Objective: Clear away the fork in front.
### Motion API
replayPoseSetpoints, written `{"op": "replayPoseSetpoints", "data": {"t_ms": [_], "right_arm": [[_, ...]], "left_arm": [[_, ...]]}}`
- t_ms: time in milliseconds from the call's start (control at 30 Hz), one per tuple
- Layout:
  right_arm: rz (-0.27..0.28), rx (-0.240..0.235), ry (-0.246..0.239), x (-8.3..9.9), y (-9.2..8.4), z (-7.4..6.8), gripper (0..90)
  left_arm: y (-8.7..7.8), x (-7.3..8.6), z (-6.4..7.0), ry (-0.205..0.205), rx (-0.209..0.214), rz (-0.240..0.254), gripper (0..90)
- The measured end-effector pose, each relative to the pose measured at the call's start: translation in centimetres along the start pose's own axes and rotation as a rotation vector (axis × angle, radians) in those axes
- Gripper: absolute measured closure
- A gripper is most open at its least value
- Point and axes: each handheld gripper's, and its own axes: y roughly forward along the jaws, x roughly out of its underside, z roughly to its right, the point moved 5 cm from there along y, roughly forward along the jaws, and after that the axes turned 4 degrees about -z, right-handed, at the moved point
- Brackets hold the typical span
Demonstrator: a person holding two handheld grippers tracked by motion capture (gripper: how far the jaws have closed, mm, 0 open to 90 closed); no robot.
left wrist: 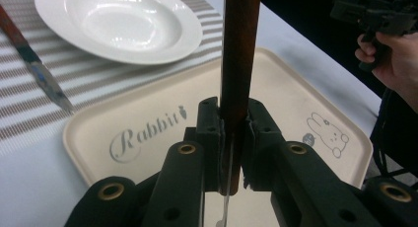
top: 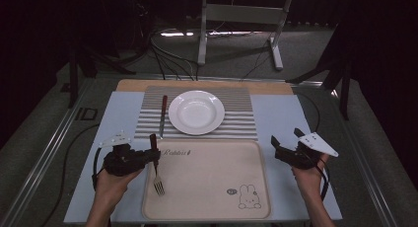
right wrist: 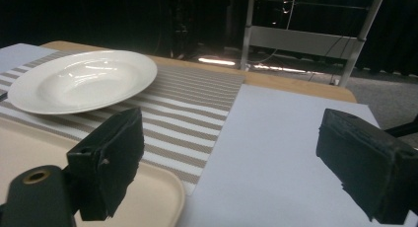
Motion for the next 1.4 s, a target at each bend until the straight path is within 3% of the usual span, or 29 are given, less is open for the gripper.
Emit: {"op": "replayPoseSetpoints", "data": {"t_ms": [300, 400, 433, 500, 767, 1000, 1400], "right_arm": [[0.004, 0.014, 0.004, 0.1, 0.0, 0.2, 11.0], [0.000, 0.015, -0.001, 0.2, 0.1, 0.1, 11.0], [0.000, 0.014, -0.001, 0.2, 0.2, 0.0, 11.0], [-0.002, 0.012, -0.004, 0.2, 0.2, 0.0, 11.0], [-0.003, 0.013, -0.010, 0.4, 0.1, -0.1, 11.0], [0.000, 0.009, -0.017, 0.4, -0.3, -0.4, 11.0], [-0.003, 0.006, -0.023, 0.7, -0.6, -0.7, 11.0]], "left_arm": [[0.3, 1.1, -0.7, -0.046, -0.003, -0.041, 80.2], [0.6, 1.1, -1.0, -0.038, -0.022, -0.043, 79.1], [1.0, 1.3, -1.3, -0.023, -0.054, -0.050, 78.5], [1.6, 1.5, -1.7, -0.031, -0.058, -0.054, 77.7], [3.3, 3.0, -2.9, -0.080, -0.037, -0.048, 75.7], [4.0, 4.5, -3.7, -0.099, -0.082, -0.085, 73.1], [4.4, 5.5, -4.5, -0.114, -0.141, -0.129, 69.2]]}}
